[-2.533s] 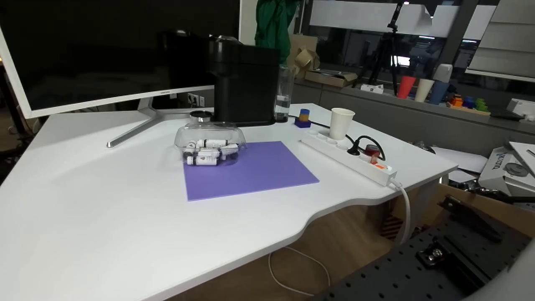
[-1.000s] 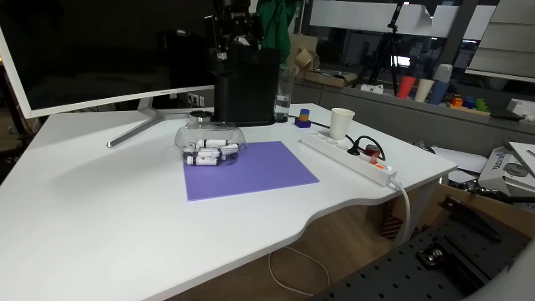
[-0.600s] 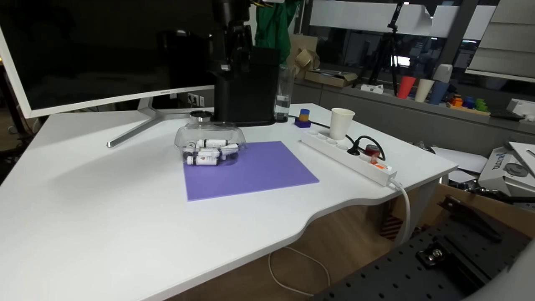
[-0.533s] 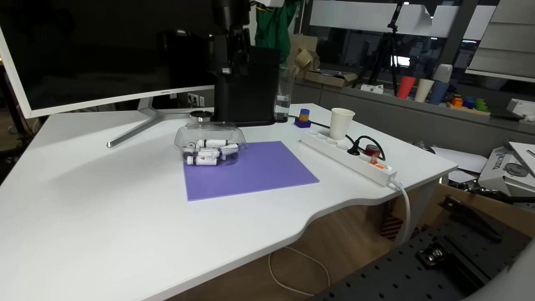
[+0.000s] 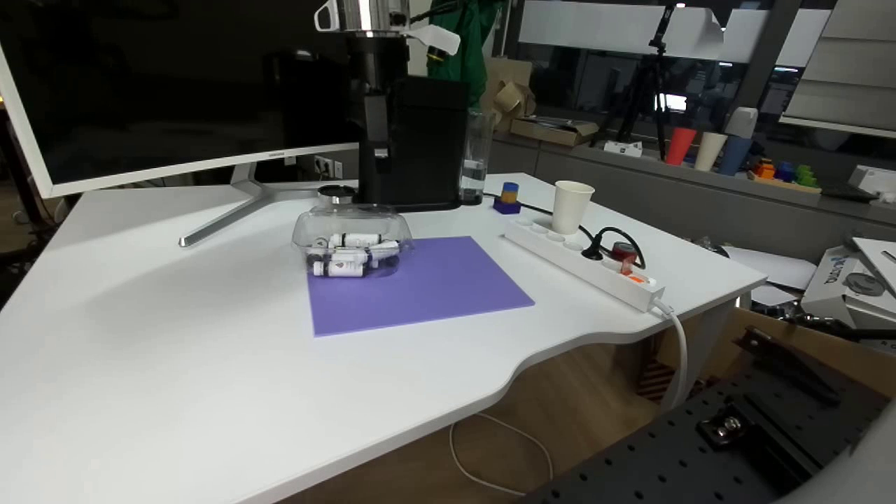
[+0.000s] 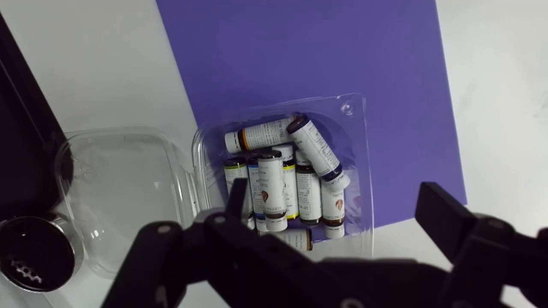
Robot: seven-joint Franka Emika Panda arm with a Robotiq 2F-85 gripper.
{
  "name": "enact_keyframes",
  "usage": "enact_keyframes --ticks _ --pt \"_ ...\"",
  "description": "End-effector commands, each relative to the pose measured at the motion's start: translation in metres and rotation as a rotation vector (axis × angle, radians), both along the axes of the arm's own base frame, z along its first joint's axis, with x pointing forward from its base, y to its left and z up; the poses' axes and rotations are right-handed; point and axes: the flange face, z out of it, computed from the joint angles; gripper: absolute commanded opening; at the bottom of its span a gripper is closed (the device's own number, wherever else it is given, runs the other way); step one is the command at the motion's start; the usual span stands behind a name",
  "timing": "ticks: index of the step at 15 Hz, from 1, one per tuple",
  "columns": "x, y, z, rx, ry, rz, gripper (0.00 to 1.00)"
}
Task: Pick up a marker from the clear bowl and put it on the table.
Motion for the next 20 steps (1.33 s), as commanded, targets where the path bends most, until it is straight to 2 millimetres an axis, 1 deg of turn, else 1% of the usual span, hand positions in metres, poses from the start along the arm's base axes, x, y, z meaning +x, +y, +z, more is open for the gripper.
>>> enact_keyframes --ticks 1,10,15,20 --pt "0.004 0.000 -0.009 0.003 -0.017 -0.039 1.00" --pt "0.026 0.009 -0.072 0.040 -0.053 -0.153 1.00" --pt "0.037 0.014 -0.096 0.052 -0.058 -0.201 1.00" --pt "0.046 0.019 -0.111 0.055 -0.055 -0.237 1.00"
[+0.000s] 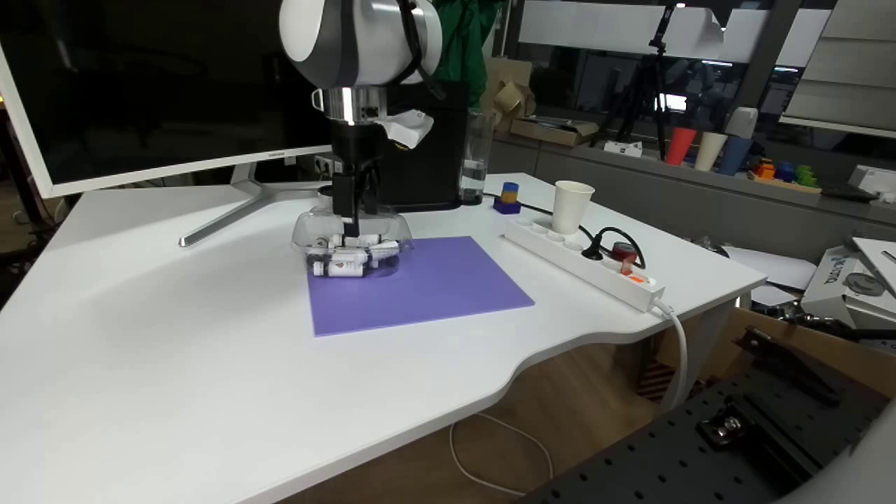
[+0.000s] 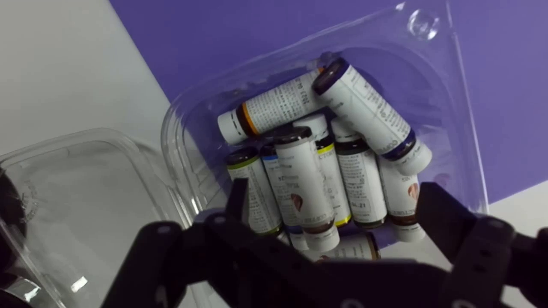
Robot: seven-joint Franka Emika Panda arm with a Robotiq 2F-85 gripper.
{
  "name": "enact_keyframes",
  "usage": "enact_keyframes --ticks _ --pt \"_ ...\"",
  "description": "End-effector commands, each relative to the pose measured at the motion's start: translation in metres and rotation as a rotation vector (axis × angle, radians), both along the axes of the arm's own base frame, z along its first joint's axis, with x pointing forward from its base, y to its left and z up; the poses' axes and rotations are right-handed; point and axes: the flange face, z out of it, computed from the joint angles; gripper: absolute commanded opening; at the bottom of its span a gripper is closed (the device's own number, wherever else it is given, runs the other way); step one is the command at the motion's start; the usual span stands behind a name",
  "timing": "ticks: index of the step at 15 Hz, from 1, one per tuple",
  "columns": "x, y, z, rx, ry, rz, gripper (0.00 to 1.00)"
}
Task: Pick up a marker from the clear bowl and put it on the table.
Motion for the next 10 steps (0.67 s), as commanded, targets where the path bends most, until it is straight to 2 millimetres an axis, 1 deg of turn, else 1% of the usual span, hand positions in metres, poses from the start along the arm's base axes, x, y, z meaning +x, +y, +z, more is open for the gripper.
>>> enact_keyframes --ticks 1,2,3,5,9,10 --pt "0.013 0.004 -0.007 -0.012 -0.010 -0.049 1.00" --pt "0.014 0.004 -0.009 -0.013 -0.009 -0.053 0.96" --pt "0.015 0.005 -0.011 -0.015 -0.007 -0.058 0.75" --pt "0.017 0.005 -0.015 -0.015 -0.006 -0.064 0.71" --pt "0.019 0.005 -0.021 -0.020 0.000 -0.076 0.40" --pt "0.020 0.005 -0.022 -0.019 0.000 -0.078 0.34"
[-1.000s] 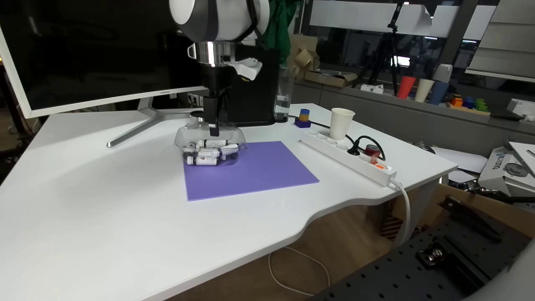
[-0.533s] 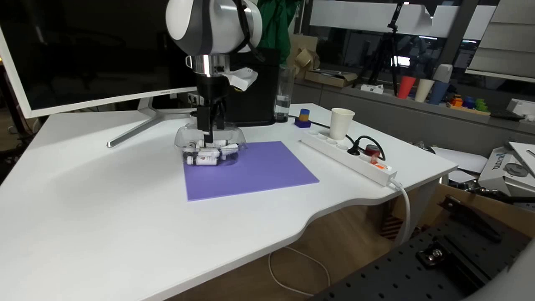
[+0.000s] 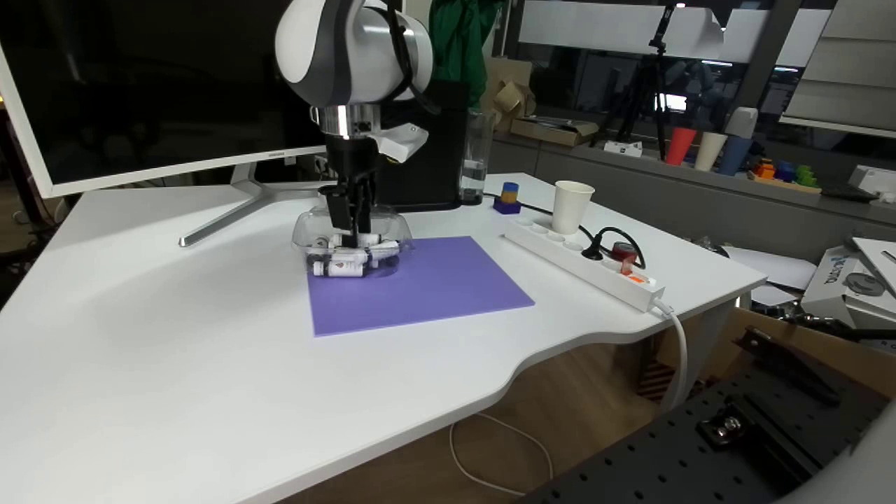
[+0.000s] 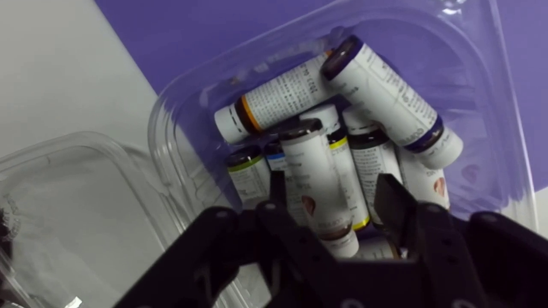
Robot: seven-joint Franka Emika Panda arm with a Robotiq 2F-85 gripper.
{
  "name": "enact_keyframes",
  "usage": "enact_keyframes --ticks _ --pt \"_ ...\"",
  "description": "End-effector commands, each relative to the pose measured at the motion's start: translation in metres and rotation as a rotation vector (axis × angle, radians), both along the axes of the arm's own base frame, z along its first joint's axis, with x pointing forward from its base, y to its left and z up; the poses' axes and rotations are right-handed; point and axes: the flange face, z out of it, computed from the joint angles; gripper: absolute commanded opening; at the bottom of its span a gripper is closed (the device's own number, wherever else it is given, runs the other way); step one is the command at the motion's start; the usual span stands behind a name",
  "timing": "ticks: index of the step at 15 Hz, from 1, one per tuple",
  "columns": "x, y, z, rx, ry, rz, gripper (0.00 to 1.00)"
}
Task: Pick up a marker from the clear bowl and put it on the table.
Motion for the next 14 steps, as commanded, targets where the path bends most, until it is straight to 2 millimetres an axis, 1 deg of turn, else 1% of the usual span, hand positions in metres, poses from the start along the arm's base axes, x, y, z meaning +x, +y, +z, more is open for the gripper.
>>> enact_keyframes --ticks 1,4,5,6,10,12,14 --pt "0.009 0.001 0.000 -0.021 -0.009 -0.031 0.28" --pt "0.010 0.001 0.006 -0.015 -0.016 -0.039 0.06" --pt "0.008 0.000 0.012 -0.010 -0.019 -0.042 0.03" --pt "0.006 0.000 0.020 -0.007 -0.022 -0.047 0.07" --pt "-0.009 -0.008 0.063 -0.030 -0.048 -0.101 0.07" --pt "-0.019 -0.019 0.084 -0.052 -0.052 -0.144 0.07" --pt "-0.030 -0.034 0.099 -0.078 -0.053 -0.188 0.07"
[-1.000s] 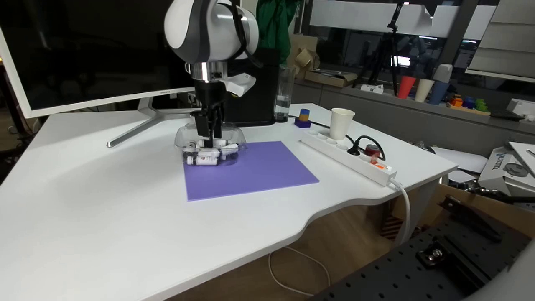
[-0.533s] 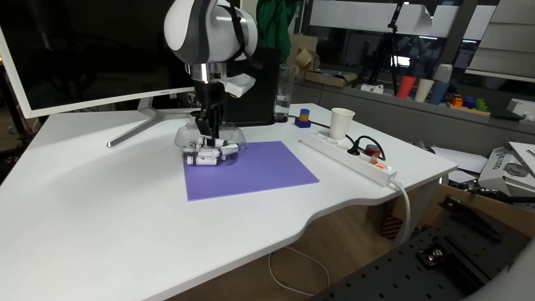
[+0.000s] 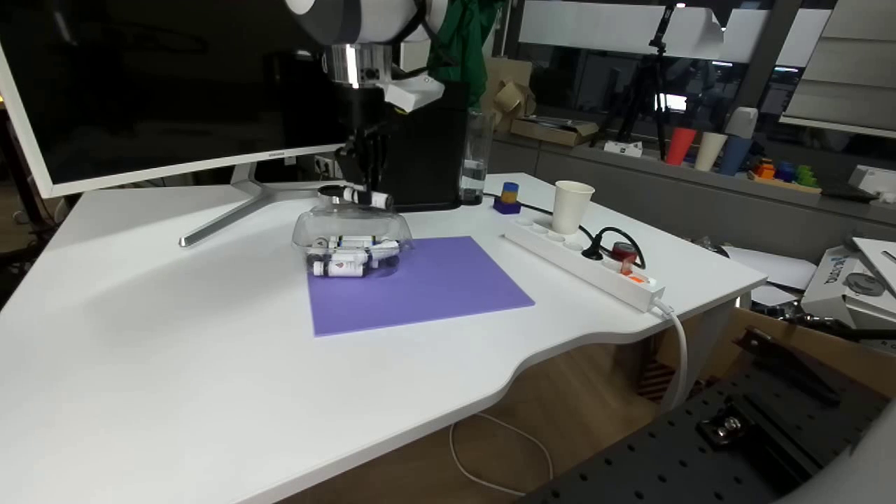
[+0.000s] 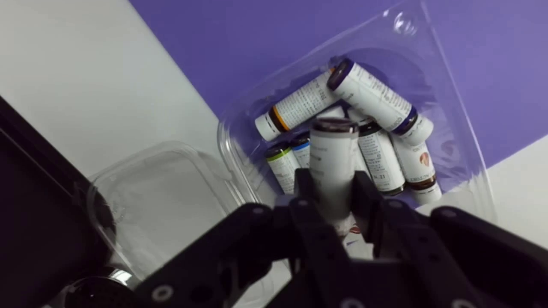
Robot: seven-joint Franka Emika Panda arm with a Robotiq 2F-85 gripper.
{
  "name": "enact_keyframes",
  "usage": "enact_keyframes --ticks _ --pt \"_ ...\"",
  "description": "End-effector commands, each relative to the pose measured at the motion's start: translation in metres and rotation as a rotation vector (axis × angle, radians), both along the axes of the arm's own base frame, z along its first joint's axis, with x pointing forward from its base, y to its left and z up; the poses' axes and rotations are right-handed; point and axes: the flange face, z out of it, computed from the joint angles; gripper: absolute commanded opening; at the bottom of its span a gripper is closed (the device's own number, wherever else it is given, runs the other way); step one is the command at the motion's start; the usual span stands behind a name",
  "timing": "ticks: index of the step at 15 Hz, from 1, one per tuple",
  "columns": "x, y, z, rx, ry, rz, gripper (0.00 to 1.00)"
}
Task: Pick up a marker from the clear bowl and put it on the table.
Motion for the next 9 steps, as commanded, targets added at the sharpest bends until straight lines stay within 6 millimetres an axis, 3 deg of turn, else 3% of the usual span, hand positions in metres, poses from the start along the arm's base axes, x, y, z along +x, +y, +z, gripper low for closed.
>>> enact_keyframes --ticks 1,4,9 --pt "-0.030 -0.029 0.031 -0.058 -0.003 -0.106 0.07" --pt "-0.046 -0.059 0.027 -0.082 0.024 -0.193 0.07" --pt "-0.064 -0.100 -0.017 -0.069 0.064 -0.296 0.07"
